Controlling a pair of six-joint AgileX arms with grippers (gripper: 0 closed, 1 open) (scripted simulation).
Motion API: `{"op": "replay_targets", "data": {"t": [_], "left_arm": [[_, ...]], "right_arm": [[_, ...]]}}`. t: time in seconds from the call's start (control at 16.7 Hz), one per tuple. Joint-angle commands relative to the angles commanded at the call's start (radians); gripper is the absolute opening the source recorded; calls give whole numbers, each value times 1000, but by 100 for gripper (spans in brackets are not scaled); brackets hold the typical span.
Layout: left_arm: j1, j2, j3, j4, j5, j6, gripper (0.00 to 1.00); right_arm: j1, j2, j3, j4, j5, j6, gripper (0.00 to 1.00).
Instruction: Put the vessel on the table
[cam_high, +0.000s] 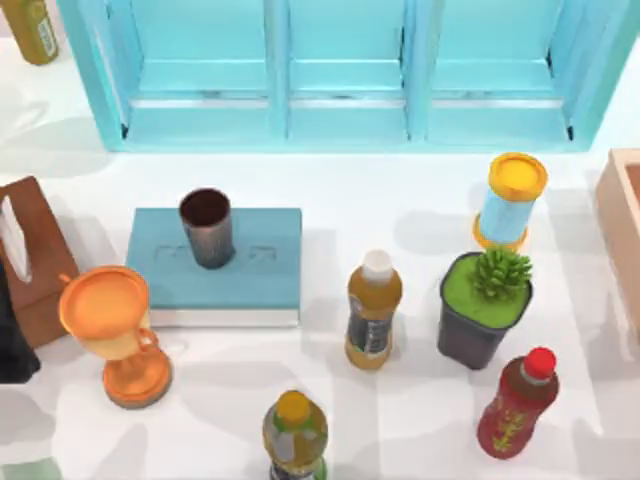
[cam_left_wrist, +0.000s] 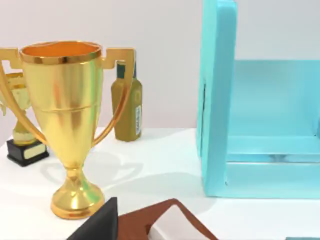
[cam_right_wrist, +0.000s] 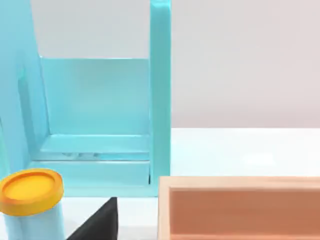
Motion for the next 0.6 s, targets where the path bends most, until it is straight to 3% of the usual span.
{"op": "replay_targets", "data": {"t": [0.3, 0.6], "left_arm": [[0, 0, 0, 0, 0, 0, 100], [0, 0, 0, 0, 0, 0, 100]], "right_arm": [[20, 54, 41, -33, 6, 12, 100], [116, 317, 275, -192, 45, 85, 100]]}}
